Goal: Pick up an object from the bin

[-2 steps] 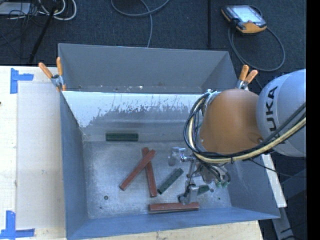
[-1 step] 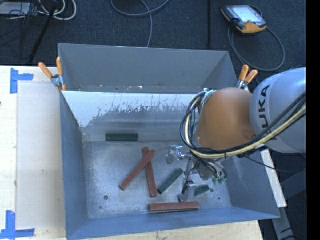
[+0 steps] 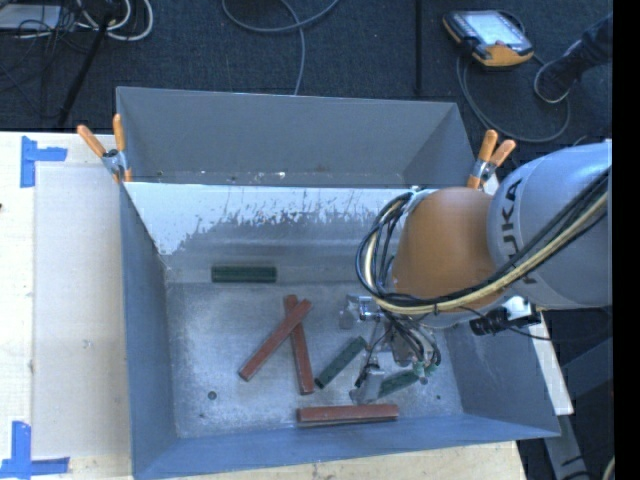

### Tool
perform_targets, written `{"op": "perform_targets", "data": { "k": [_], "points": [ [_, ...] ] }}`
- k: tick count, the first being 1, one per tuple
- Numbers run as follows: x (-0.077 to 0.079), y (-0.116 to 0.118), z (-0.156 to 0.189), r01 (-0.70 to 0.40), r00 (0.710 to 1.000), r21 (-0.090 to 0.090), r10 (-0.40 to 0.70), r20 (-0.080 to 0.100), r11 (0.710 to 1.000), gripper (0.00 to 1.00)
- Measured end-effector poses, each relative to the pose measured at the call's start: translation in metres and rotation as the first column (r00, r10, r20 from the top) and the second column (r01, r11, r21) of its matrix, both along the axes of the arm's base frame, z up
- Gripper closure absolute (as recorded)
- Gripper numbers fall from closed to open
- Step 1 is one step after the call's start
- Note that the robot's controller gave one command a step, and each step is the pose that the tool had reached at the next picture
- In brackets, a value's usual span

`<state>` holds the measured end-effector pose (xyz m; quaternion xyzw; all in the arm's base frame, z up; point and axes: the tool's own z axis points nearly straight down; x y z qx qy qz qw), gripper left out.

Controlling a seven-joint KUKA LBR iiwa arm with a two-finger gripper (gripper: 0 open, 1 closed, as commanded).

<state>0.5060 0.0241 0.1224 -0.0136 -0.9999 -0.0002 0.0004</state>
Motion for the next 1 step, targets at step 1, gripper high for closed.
{"op": "perform_targets", "data": {
  "k": [1],
  "points": [
    [0.0027,-0.0019,-0.0072,-0.030,1.000,-0.001,0.030,-0.003,1.000,0.00]
  ]
}}
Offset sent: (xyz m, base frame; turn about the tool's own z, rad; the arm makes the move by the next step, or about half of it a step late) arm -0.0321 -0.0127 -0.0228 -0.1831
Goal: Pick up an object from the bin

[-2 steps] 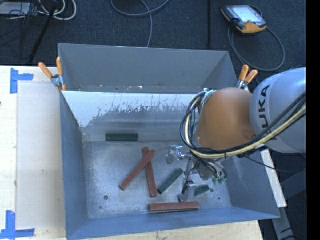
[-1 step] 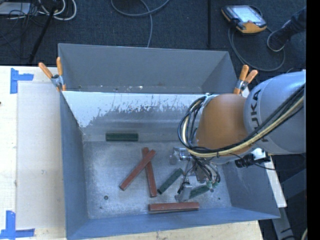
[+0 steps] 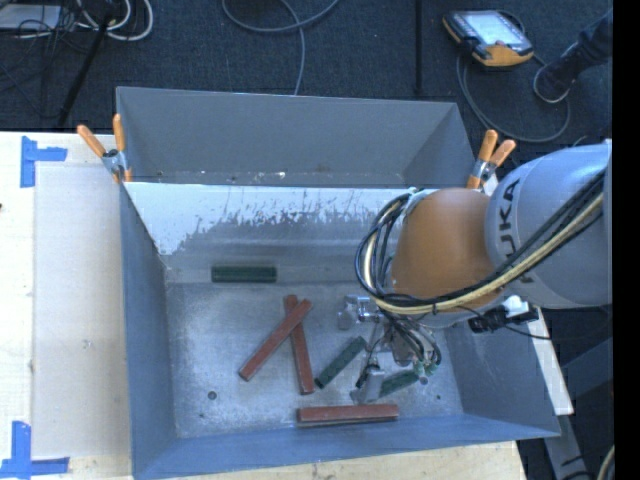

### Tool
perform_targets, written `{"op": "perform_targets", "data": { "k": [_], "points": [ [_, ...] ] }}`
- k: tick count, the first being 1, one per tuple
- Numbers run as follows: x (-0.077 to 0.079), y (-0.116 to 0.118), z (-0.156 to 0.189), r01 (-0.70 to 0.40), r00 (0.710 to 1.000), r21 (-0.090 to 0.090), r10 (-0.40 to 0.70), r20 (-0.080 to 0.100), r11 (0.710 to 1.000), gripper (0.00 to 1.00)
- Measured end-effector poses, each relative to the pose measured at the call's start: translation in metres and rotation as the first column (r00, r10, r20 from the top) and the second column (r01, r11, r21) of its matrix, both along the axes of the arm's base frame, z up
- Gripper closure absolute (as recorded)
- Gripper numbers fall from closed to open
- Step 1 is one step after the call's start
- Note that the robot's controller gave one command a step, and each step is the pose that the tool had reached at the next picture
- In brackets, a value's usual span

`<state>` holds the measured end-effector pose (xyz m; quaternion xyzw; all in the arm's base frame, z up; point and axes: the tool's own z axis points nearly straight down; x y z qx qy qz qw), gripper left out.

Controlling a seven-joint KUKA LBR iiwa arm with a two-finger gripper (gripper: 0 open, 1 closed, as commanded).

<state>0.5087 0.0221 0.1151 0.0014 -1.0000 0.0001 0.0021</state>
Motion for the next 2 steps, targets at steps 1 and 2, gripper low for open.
{"op": "perform_targets", "data": {
  "k": [1,2],
  "points": [
    [-0.003,-0.003,-0.007,-0.274,0.962,0.001,0.274,0.002,0.962,0.00],
    [0.063,-0.011,-0.046,-0.131,0.991,0.001,0.131,0.004,0.991,1.00]
  ]
}}
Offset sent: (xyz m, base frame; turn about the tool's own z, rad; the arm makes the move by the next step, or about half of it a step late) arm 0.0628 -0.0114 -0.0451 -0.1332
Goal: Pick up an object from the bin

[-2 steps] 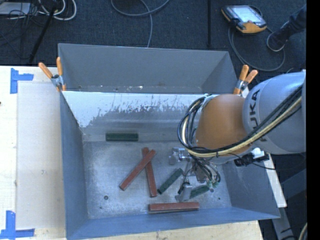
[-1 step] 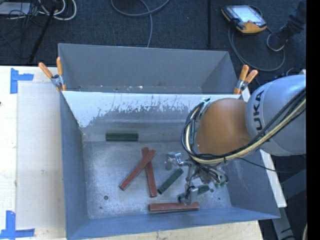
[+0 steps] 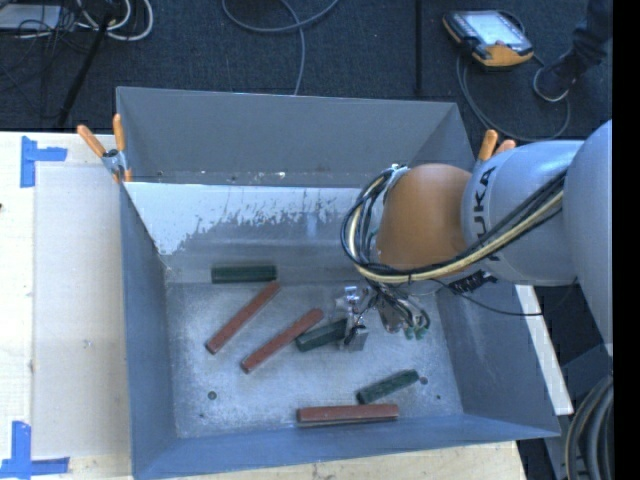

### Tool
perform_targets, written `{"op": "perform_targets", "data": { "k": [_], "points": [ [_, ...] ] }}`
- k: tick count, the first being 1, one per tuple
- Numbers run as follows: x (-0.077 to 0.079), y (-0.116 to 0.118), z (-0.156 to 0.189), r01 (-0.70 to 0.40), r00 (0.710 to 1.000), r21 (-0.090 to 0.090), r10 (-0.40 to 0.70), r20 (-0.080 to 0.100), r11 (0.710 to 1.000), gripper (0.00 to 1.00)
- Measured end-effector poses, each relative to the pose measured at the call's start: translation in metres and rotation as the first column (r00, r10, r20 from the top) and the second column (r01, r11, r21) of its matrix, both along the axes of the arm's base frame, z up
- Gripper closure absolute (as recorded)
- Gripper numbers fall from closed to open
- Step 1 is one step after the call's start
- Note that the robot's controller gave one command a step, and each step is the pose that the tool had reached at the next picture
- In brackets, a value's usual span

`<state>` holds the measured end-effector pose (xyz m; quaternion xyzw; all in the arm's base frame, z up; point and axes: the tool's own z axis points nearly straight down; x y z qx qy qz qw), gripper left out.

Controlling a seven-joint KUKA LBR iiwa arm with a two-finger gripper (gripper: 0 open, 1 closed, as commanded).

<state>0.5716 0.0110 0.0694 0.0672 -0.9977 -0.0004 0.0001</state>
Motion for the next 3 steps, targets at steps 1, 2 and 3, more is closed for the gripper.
{"op": "perform_targets", "data": {
  "k": [1,2,3],
  "points": [
    [0.000,0.000,0.000,0.001,1.000,0.000,-0.001,0.000,1.000,1.00],
    [0.021,0.013,0.000,0.029,1.000,-0.001,-0.029,0.000,1.000,1.00],
    [0.039,0.043,0.000,-0.057,0.998,0.000,0.057,0.002,0.998,0.00]
  ]
}}
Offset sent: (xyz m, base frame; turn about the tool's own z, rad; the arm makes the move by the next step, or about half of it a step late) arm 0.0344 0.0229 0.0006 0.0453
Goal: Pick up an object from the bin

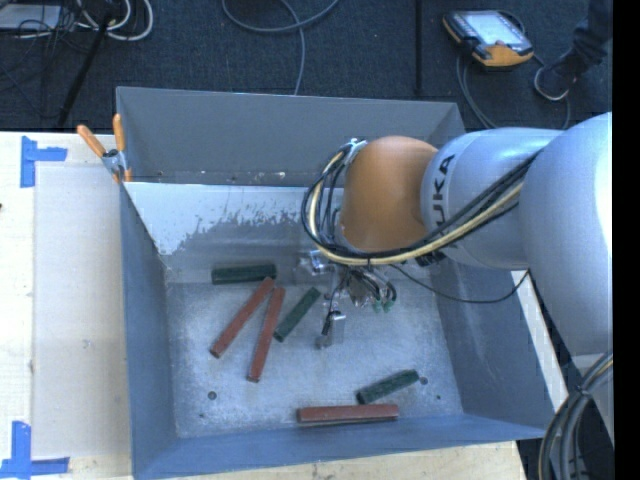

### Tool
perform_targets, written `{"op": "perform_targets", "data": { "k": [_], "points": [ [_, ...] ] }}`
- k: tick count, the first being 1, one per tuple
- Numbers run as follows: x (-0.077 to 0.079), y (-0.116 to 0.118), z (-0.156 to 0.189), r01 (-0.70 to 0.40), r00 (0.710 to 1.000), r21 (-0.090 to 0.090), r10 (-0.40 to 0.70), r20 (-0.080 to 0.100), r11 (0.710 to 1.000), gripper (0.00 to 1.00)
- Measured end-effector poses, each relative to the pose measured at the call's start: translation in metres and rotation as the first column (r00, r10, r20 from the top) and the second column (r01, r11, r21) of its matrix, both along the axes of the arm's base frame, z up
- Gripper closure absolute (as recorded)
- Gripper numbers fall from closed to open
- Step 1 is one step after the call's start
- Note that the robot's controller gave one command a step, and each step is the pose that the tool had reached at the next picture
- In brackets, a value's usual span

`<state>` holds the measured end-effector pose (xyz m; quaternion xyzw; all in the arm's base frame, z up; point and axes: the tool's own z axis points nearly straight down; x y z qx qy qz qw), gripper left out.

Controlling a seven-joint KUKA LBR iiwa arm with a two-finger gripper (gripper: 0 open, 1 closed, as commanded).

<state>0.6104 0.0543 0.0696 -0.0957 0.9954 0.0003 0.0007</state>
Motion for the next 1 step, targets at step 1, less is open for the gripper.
{"op": "perform_targets", "data": {
  "k": [1],
  "points": [
    [0.0000,-0.0002,0.0000,0.001,1.000,0.000,-0.001,0.000,1.000,0.00]
  ]
}}
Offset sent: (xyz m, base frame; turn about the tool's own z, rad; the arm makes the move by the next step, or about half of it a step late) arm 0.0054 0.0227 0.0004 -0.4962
